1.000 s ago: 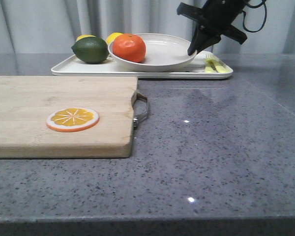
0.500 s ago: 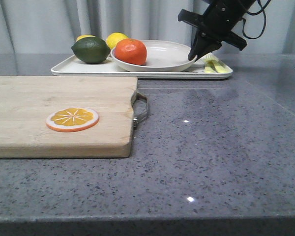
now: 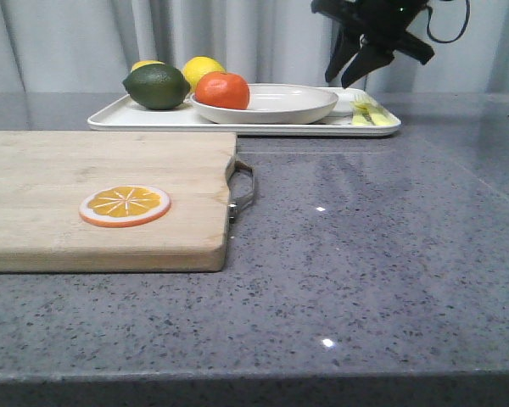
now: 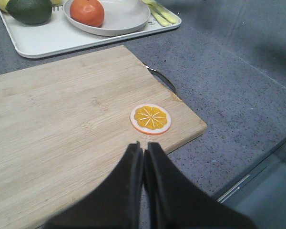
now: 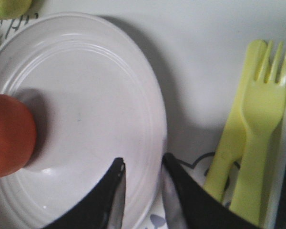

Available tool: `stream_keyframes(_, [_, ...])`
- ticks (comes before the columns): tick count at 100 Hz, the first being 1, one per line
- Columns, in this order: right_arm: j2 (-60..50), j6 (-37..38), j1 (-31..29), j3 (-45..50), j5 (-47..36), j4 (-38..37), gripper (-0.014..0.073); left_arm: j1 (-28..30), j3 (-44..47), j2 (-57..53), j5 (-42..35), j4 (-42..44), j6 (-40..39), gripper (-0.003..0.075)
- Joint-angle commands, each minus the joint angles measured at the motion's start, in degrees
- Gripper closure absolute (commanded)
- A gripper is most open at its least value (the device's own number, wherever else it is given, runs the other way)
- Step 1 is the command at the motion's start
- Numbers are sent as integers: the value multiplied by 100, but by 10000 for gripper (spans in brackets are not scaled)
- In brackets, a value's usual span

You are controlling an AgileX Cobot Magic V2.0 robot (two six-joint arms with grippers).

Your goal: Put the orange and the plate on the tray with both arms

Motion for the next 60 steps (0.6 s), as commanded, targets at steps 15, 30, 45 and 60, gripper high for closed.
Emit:
stream_keyframes(15, [-742, -70, -43, -186, 663, -136, 447, 4, -137, 41, -438, -60, -49, 741])
stream_keyframes(30, [-955, -77, -43, -180, 867, -192, 666, 4, -137, 41, -438, -60, -49, 741])
stream_keyframes(45, [-1291, -77, -33, -161, 1011, -218, 662, 4, -137, 41, -438, -60, -49, 741])
stream_keyframes(60, [-1761, -77, -16, 59, 1011, -380, 662, 4, -137, 41, -438, -60, -49, 741])
